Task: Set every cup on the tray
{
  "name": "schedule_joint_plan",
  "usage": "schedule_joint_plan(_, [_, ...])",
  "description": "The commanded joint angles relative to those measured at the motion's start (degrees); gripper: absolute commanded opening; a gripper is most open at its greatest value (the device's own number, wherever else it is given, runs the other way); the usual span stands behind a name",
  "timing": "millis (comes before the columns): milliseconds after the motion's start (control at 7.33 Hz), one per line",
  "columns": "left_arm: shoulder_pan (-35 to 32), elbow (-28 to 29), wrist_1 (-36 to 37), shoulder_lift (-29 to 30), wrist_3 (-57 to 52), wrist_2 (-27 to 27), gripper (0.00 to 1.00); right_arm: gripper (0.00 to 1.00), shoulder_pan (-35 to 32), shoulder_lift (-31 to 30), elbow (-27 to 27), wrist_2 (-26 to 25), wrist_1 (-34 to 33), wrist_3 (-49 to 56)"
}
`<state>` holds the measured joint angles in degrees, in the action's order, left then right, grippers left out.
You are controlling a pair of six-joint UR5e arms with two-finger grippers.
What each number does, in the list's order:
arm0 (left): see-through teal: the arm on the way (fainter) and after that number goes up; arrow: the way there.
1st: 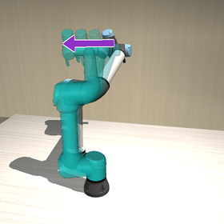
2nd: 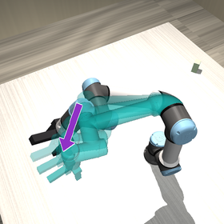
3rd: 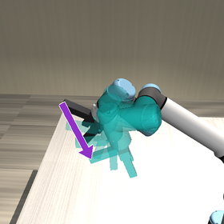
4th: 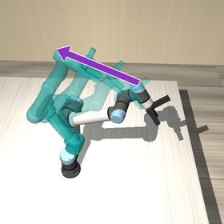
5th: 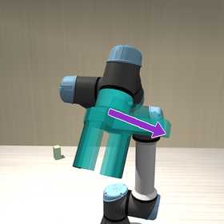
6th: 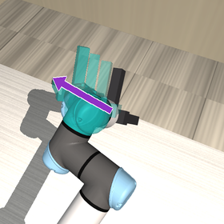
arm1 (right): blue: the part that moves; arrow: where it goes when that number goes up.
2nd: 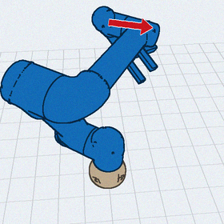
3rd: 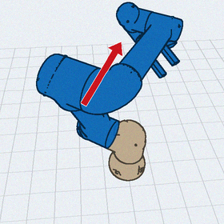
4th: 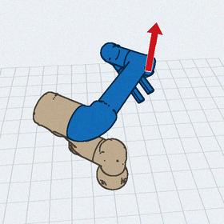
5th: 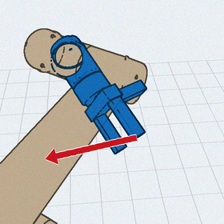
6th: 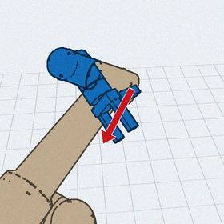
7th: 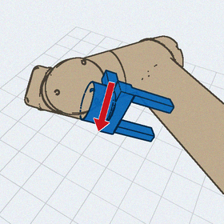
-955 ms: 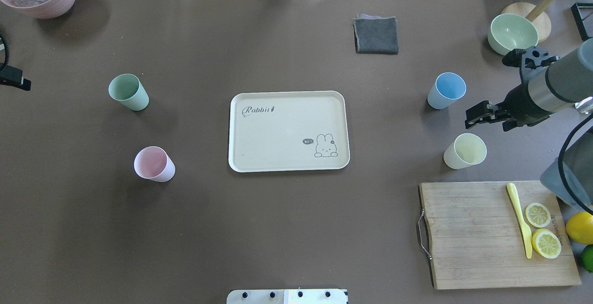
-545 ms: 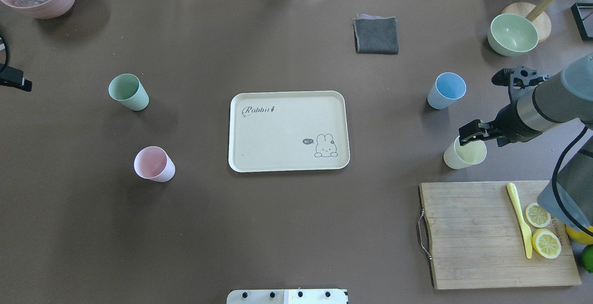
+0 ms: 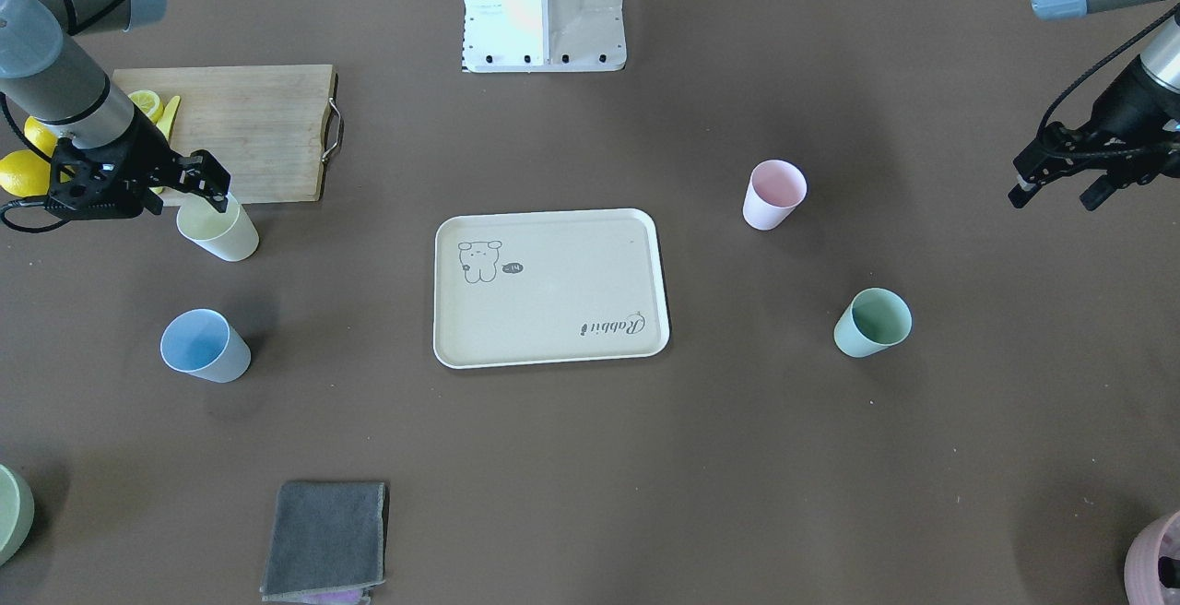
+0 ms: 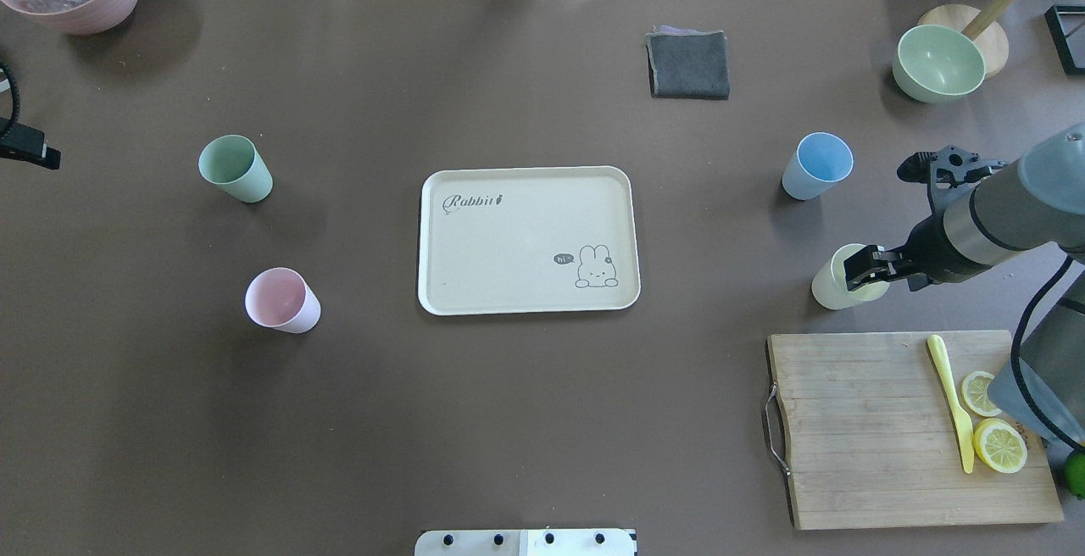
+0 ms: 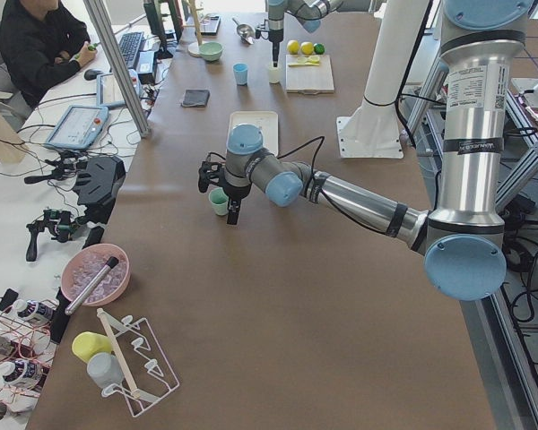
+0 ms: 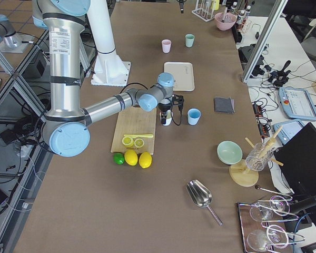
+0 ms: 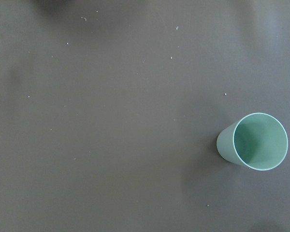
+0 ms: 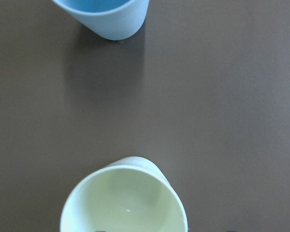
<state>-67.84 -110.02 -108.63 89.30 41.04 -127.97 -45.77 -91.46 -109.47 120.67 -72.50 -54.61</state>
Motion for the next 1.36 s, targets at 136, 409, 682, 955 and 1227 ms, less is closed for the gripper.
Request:
schedule_joint_plan(136, [0.08,-0.11,0.00,0.00,0.00,0.00,0.99,0.00,1.03,-0.12,0.22,-1.22,-0.01,0.03])
schedule_joint_plan(409, [0.08,-0.11,0.00,0.26,0.00,0.00,0.99,0.00,0.95,0.49,-0.13,-1.40,-0.01,-0.32])
schedule_joint_plan(682, [-0.10,-0.46,0.09,0.52,-0.09,0.00,0.98,0.00,-0.71,3.29,-2.58,-0.18,-0.71,-0.41])
schedule_joint_plan(955, [1.56,-0.64,0.18,1.40,4.09,0.53,0.98,0.00,-1.16,11.35,-3.12,1.67,-5.50,-6.70])
schedule_joint_plan(1227, [10.40,-4.13,0.18,1.49,14.27,5.41,0.98,0.00,0.32,20.58,-2.86,1.33,-15.09,-9.19])
